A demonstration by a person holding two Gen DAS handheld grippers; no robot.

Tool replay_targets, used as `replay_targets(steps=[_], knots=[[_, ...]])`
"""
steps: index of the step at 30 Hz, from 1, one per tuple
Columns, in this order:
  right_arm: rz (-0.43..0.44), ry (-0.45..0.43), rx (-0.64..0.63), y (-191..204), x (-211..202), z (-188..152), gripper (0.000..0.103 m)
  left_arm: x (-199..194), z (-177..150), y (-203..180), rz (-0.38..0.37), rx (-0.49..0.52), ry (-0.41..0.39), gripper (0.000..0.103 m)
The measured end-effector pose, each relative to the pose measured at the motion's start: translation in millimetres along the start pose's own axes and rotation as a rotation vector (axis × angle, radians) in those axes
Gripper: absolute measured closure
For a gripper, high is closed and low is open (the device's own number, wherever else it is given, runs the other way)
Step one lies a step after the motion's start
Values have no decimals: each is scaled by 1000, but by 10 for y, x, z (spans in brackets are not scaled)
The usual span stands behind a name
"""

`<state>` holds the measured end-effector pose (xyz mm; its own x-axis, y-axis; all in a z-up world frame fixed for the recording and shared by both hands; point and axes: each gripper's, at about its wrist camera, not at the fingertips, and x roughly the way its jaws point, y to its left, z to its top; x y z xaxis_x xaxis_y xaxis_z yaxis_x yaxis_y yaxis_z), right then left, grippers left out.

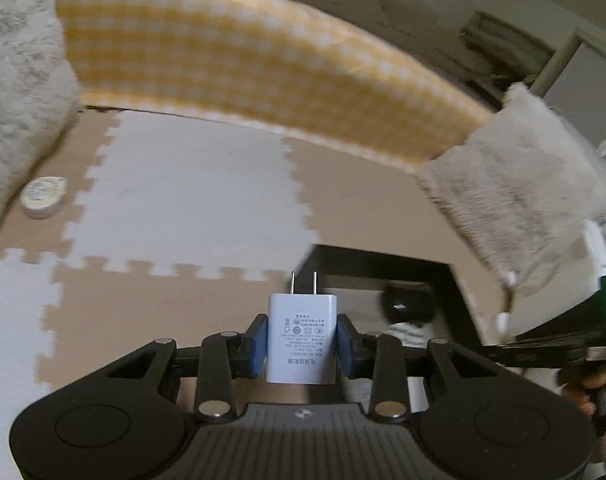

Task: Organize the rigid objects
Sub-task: 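Carry the white charger into the black box and open the left gripper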

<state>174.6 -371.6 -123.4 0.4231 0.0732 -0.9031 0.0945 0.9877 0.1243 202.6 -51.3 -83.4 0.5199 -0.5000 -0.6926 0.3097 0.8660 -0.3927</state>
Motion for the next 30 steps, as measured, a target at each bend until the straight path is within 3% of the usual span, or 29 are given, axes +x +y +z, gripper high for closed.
replay_targets(steps=[7,18,30], knots=[[5,-37,33,-25,-34,62,99,138,-83,-465,-45,83,2,66],[-1,-39,27,-17,-34,74,99,609,-330,-961,-157,69,63,66],[2,-39,29,-25,-35,74,99,1014,-582,-1157,-215,0,137,66]])
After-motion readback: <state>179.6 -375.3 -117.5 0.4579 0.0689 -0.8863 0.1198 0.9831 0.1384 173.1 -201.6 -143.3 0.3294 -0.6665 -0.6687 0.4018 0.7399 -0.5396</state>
